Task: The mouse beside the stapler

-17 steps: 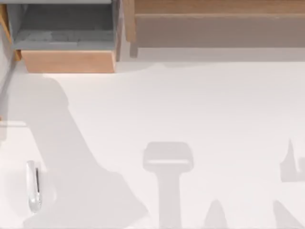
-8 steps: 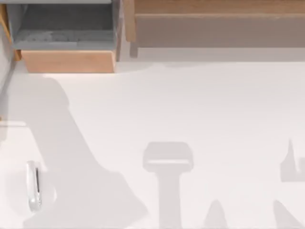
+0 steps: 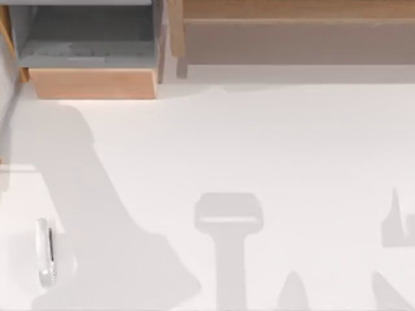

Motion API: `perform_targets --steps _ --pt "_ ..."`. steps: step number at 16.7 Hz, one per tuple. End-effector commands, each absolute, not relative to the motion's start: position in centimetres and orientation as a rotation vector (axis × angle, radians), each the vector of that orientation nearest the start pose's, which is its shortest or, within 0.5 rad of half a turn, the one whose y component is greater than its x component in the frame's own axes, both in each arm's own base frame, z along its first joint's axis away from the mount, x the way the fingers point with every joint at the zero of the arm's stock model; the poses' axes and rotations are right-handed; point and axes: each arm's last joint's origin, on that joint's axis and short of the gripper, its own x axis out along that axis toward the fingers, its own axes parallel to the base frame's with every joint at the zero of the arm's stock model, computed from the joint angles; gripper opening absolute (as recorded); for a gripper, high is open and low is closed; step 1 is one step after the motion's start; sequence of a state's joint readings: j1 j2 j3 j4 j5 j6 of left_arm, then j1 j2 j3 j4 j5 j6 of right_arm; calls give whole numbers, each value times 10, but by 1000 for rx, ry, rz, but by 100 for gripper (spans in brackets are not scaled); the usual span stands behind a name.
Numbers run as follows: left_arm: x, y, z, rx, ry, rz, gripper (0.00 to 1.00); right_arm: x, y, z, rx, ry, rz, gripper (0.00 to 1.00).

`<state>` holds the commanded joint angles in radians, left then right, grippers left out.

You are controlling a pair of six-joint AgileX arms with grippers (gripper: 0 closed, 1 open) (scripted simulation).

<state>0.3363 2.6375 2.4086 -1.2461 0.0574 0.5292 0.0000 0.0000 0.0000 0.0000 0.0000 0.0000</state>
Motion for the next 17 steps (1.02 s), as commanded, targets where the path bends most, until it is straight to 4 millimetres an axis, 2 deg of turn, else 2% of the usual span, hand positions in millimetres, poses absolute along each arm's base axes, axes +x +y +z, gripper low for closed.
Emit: perform_targets --steps 2,5,8,10,13,17 --pt "487 177 136 134 1452 -139 0 106 -1 160 0 0 0 100" --pt "480 179 156 102 1433 -119 0 106 -1 160 0 0 0 100" --pt "469 178 186 66 1382 -78 0 106 -1 160 0 0 0 100" --pt "461 170 213 52 1326 -46 0 106 -1 160 0 0 0 100" --pt "449 142 248 37 1246 -21 0 106 -1 160 0 0 0 100" --pt "429 77 273 14 1193 -40 0 106 -1 160 0 0 0 100"
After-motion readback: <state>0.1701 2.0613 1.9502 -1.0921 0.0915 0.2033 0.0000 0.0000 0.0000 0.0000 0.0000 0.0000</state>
